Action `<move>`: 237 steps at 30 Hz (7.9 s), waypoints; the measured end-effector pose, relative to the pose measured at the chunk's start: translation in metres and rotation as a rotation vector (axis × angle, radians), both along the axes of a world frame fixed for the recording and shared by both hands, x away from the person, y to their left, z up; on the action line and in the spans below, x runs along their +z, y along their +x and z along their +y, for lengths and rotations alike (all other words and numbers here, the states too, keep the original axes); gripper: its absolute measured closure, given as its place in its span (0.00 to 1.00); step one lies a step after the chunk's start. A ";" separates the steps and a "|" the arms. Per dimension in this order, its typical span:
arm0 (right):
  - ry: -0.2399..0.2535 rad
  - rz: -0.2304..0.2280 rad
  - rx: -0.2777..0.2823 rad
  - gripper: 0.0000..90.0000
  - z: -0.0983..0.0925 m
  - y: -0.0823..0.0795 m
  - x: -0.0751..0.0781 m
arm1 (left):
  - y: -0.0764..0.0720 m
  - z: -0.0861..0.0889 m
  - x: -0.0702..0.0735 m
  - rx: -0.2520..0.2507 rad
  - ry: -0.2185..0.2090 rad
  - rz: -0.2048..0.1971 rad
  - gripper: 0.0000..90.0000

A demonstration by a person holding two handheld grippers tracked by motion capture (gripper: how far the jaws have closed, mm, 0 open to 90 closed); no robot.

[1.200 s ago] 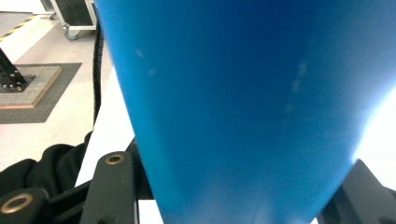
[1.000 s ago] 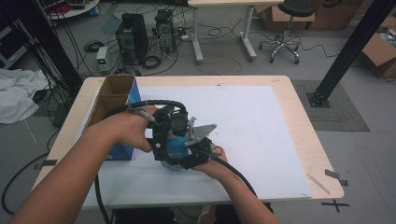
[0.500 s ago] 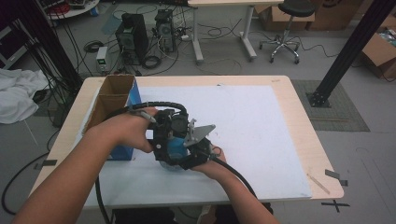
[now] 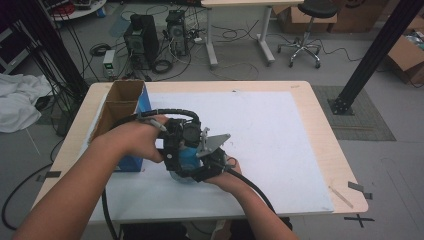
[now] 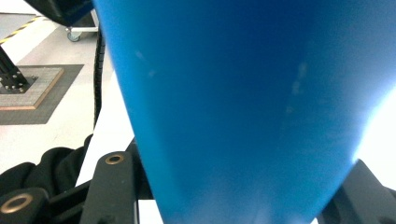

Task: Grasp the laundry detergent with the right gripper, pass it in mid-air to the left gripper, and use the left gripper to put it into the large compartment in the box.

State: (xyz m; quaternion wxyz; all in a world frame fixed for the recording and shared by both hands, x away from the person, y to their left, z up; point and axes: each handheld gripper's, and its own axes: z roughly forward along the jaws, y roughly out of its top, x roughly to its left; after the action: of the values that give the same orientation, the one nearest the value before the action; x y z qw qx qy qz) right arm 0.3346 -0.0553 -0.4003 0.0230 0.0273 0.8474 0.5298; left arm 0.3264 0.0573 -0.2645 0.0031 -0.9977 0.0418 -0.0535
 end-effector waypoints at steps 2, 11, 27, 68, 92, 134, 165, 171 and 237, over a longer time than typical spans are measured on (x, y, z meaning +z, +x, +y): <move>0.003 0.002 0.001 0.49 0.000 0.000 0.000 | 0.000 0.000 0.000 -0.002 0.001 -0.009 0.18; 0.006 0.003 0.002 0.49 0.000 0.000 0.000 | 0.000 0.000 0.000 -0.005 0.007 -0.017 0.21; 0.005 0.009 0.006 0.49 0.001 -0.001 0.000 | 0.000 -0.002 0.002 -0.007 0.023 -0.013 0.29; 0.043 -0.061 -0.018 0.35 -0.015 -0.002 0.011 | 0.004 -0.009 0.010 0.016 0.067 0.014 0.43; -0.273 -0.069 0.006 0.03 -0.063 0.021 0.070 | 0.019 0.011 0.062 0.142 0.074 0.019 0.43; -0.929 -0.058 0.184 0.00 -0.097 0.040 0.116 | 0.083 0.142 0.187 1.385 -0.023 0.038 0.43; -0.965 -0.065 0.172 0.00 -0.105 0.040 0.115 | 0.101 0.177 0.118 1.572 -0.018 0.021 0.43; -0.972 -0.064 0.176 0.00 -0.104 0.039 0.114 | 0.105 0.178 0.094 1.559 -0.010 0.035 0.43; -1.013 -0.063 0.172 0.01 -0.113 0.038 0.109 | 0.111 0.189 -0.026 1.567 -0.011 0.101 0.43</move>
State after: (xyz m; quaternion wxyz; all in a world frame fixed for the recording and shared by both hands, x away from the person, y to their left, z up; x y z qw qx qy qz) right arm 0.3726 -0.1685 -0.2914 0.0153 -0.0728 0.9958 0.0535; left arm 0.4378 0.2462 -0.2908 0.0329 -0.7376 -0.6743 0.0093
